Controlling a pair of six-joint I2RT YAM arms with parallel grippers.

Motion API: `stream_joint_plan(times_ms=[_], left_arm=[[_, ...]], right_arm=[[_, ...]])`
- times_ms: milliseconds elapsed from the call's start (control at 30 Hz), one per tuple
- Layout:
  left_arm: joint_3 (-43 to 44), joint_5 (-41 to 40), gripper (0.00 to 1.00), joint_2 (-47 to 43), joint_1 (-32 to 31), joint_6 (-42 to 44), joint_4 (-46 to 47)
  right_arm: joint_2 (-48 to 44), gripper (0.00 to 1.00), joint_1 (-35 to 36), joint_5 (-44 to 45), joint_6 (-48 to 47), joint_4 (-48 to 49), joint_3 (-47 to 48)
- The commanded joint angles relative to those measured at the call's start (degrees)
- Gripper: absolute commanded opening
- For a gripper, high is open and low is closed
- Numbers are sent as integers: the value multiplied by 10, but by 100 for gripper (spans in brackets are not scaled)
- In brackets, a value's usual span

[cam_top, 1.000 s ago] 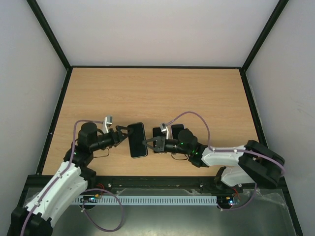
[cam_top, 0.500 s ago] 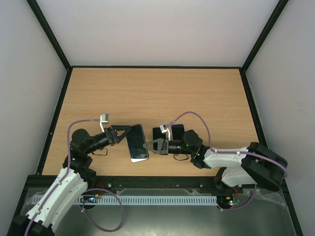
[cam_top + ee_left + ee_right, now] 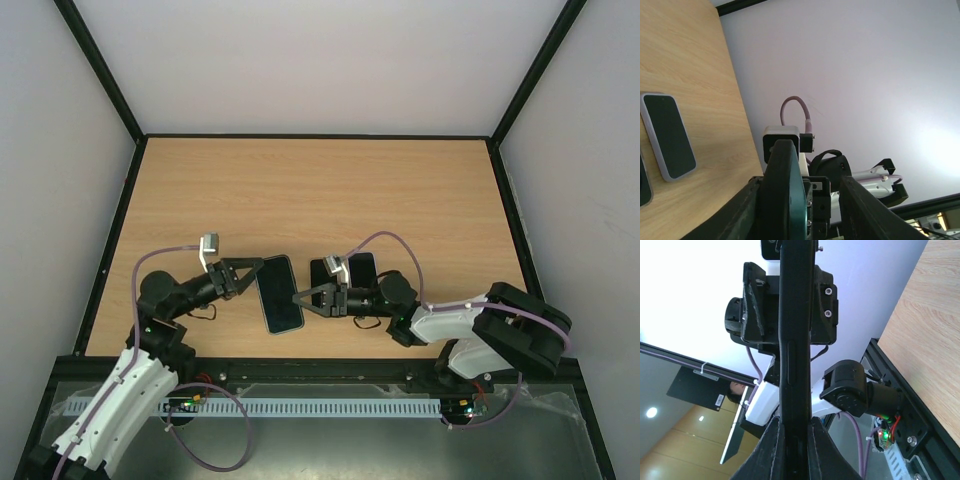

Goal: Put the phone into the phone case

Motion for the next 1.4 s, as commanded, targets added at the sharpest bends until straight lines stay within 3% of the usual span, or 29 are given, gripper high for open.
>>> stream_joint_plan(times_ms=[0,267,500,567,733,867,1033,1233,1367], left_arm=[[-5,0,38,-13,1,-25,50],[-13,-6,5,-20,1,-23,29],[3,-16,2,-15,2,24,-47],[6,-15,6,-10,1,23,-52],[22,-12,39,2,1,33,-68],[12,-5,55,-5,1,44,-81],[-29,15,70,-17,0,2,-18],[13,32,70,17,0,57,-62],[23,34,54,30,0,80,-92]], right_arm=[[-12,2,-3,-2,16,65,-5],[-5,2,-3,-5,25,75,-7],[4,2,-4,-1,35,85,-8],[3,2,-4,6,34,82,-7],[-1,2,-4,48,49,89,-7],[-10,2,-4,87,63,86,-1],[-17,2,-4,123,73,75,22],[-16,2,-5,147,66,49,54],[-16,2,-9,166,68,49,55]])
